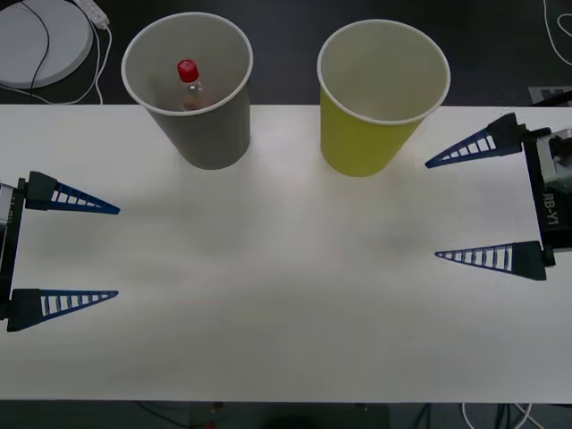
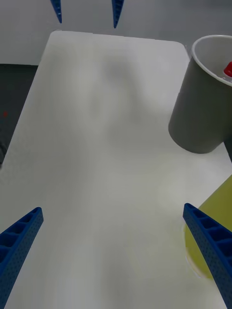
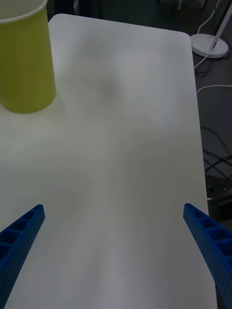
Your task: Put the can into the green bin and the plastic bottle into the gray bin
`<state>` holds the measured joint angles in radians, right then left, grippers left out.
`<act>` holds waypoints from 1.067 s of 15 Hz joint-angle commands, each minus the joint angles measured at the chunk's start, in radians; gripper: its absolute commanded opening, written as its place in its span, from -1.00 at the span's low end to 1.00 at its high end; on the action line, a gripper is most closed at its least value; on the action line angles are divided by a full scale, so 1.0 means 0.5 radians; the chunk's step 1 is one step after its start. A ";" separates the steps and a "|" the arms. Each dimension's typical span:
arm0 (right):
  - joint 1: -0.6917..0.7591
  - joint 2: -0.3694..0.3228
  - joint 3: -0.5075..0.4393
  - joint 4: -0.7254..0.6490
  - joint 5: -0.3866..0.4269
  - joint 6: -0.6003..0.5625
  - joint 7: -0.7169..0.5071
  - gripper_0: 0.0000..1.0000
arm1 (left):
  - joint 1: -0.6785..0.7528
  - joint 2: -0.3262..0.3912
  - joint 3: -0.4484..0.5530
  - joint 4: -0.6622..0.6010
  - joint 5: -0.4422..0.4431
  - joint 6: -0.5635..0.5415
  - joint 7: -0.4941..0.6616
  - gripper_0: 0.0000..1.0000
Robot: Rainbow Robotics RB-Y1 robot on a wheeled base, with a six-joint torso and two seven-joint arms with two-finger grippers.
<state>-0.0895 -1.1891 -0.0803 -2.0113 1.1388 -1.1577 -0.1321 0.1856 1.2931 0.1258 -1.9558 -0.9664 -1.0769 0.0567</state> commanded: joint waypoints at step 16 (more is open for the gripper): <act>0.759 0.001 -0.462 -0.144 -0.056 -0.068 0.188 1.00 | 0.000 0.000 0.000 0.000 0.000 0.000 0.000 1.00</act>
<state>0.2869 -1.1886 -0.3075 -2.0833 1.1100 -1.1923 -0.0337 0.1856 1.2931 0.1258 -1.9558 -0.9664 -1.0769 0.0567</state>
